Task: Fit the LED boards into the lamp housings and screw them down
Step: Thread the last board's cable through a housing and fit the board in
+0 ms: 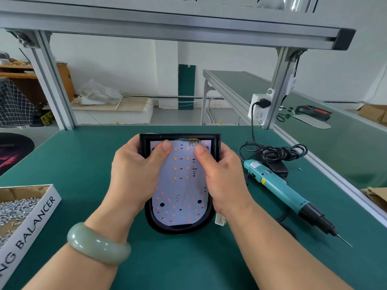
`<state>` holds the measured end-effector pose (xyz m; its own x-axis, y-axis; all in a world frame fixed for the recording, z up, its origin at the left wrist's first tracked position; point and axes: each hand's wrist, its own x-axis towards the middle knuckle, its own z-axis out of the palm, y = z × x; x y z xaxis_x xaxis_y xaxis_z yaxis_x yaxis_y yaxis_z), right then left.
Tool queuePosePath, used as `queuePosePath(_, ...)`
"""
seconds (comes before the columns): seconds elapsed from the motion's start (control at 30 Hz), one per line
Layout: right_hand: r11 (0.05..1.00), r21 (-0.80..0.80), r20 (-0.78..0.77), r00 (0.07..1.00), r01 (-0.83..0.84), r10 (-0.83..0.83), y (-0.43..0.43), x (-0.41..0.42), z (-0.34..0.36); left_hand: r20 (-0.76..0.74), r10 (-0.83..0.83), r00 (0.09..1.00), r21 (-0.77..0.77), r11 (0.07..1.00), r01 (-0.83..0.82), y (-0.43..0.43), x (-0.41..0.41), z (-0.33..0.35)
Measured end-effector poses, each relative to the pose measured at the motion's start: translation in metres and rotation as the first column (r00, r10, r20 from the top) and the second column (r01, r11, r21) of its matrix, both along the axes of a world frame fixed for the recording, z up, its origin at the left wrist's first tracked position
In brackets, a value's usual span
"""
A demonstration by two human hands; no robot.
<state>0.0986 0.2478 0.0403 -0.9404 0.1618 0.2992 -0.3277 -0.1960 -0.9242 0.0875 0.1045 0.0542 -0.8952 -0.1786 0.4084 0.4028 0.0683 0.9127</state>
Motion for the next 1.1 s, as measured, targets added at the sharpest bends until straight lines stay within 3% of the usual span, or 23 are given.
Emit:
queuePosePath(0.23, 0.997, 0.03, 0.035, 0.997, 0.075, -0.076, 0.001, -0.002, 0.004, 0.054, 0.009, 0.999, -0.035, 0.999, -0.007, 0.0, -0.001, -0.006)
queuePosePath(0.37, 0.999, 0.027, 0.051, 0.998, -0.041, 0.039, 0.005, 0.002, 0.006, -0.028, 0.056, 0.998, -0.098, 0.994, -0.058, 0.005, 0.002, -0.005)
queuePosePath(0.5, 1.0, 0.021, 0.028, 0.999, 0.016, -0.017, 0.006, 0.001, 0.007, -0.079, 0.047, 0.996, -0.132, 0.99, -0.057, 0.008, 0.003, -0.002)
queuePosePath(0.63, 0.994, 0.014, 0.021, 0.994, 0.106, -0.106, 0.005, -0.001, 0.01, 0.034, -0.03, 0.999, -0.145, 0.989, 0.035, 0.007, 0.003, -0.006)
queuePosePath(0.83, 0.995, -0.097, 0.103, 0.995, 0.027, -0.017, 0.005, 0.0, 0.005, 0.195, -0.014, 0.981, -0.226, 0.972, 0.058, 0.004, -0.004, -0.011)
queuePosePath(0.87, 0.993, -0.097, 0.111, 0.992, 0.074, -0.063, 0.003, -0.001, 0.002, 0.171, 0.052, 0.984, -0.282, 0.959, -0.001, 0.004, -0.004, -0.009)
queuePosePath(0.93, 0.973, -0.075, 0.103, 0.972, 0.22, -0.212, 0.0, -0.004, -0.003, -0.048, 0.241, 0.969, -0.458, 0.857, -0.236, 0.006, 0.0, -0.008)
queuePosePath(1.0, 0.951, -0.011, 0.03, 0.95, 0.31, -0.31, -0.001, -0.007, -0.004, -0.292, 0.24, 0.926, -0.482, 0.799, -0.359, 0.012, 0.013, -0.003)
queuePosePath(1.03, 0.96, 0.027, -0.013, 0.96, 0.279, -0.279, -0.003, -0.007, -0.005, -0.291, 0.166, 0.942, -0.495, 0.816, -0.297, 0.016, 0.02, -0.003)
queuePosePath(1.1, 0.99, 0.12, -0.085, 0.995, 0.07, -0.06, -0.007, -0.003, -0.009, -0.12, 0.018, 0.993, -0.487, 0.87, -0.075, 0.027, 0.029, -0.003)
